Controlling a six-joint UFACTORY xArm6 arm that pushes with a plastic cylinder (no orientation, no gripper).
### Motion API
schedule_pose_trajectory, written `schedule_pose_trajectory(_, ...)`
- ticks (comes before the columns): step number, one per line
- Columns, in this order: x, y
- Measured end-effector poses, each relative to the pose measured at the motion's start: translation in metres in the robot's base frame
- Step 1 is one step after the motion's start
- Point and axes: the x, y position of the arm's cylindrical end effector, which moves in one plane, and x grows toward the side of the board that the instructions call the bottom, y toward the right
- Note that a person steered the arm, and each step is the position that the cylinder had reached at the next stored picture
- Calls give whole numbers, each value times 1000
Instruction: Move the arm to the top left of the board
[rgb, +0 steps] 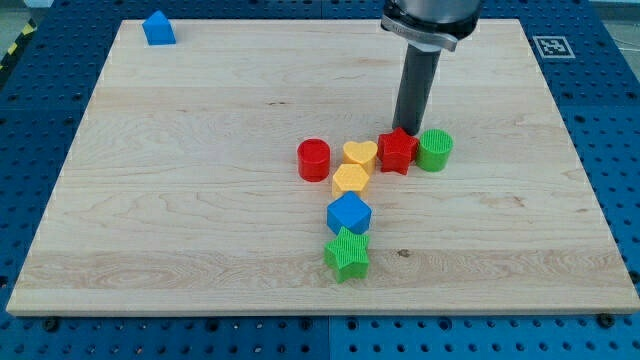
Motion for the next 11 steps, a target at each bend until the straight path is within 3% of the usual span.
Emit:
schedule_pose_trajectory(1,-34,-8)
schedule_pose_trajectory(3,-39,-11)
schedule_pose_trajectory(7,-89,-29)
schedule_pose_trajectory(8,-136,-30)
schedule_pose_trajectory(10,-191,-140)
schedule_pose_trajectory(11,-208,-167)
